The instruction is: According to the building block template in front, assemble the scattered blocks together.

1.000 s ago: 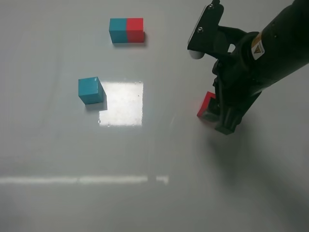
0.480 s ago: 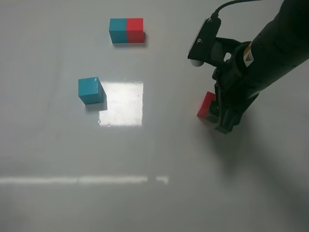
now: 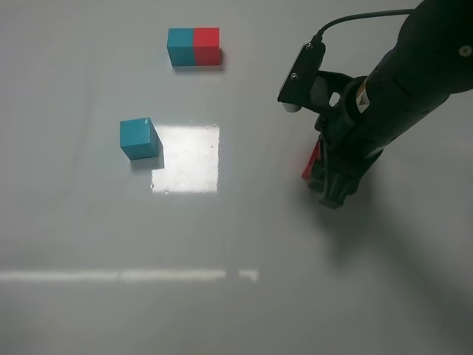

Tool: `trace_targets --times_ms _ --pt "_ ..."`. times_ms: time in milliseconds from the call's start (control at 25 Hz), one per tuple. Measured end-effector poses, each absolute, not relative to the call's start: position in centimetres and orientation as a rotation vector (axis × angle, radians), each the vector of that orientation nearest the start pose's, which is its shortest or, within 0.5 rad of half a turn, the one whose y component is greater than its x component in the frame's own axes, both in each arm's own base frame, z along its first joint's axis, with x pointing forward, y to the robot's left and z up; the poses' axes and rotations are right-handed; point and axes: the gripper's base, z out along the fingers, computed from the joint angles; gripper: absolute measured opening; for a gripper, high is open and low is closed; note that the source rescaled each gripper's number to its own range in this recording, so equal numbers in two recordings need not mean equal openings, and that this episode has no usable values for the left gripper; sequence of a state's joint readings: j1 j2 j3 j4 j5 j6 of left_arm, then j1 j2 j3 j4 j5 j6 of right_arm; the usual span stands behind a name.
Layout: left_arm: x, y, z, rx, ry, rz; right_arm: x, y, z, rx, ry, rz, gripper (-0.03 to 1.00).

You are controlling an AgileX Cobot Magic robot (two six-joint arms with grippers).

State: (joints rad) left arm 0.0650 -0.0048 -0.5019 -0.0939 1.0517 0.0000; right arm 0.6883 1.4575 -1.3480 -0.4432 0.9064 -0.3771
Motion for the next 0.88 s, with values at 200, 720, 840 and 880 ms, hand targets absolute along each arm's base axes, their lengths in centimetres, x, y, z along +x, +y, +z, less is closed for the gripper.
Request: trace_targets --times_ms 200,720,840,880 --pt "-0.5 -0.8 27.9 -0.062 2.025 -0.071 26.1 17.4 35.8 -1.390 1.987 -0.412 0.03" --pt "-0.5 -0.8 27.9 -0.062 2.025 -0.071 25.3 18.6 40.1 -1.467 1.892 -0.461 0.03" --pt "-0.5 -0.8 27.9 -0.062 2.025 -0.071 25.4 20.1 41.3 -1.488 1.847 -0.459 0.03" --pt "-0.5 -0.8 27.9 -0.068 2.025 -0.075 25.5 20.7 41.8 -1.491 1.829 -0.455 0.03"
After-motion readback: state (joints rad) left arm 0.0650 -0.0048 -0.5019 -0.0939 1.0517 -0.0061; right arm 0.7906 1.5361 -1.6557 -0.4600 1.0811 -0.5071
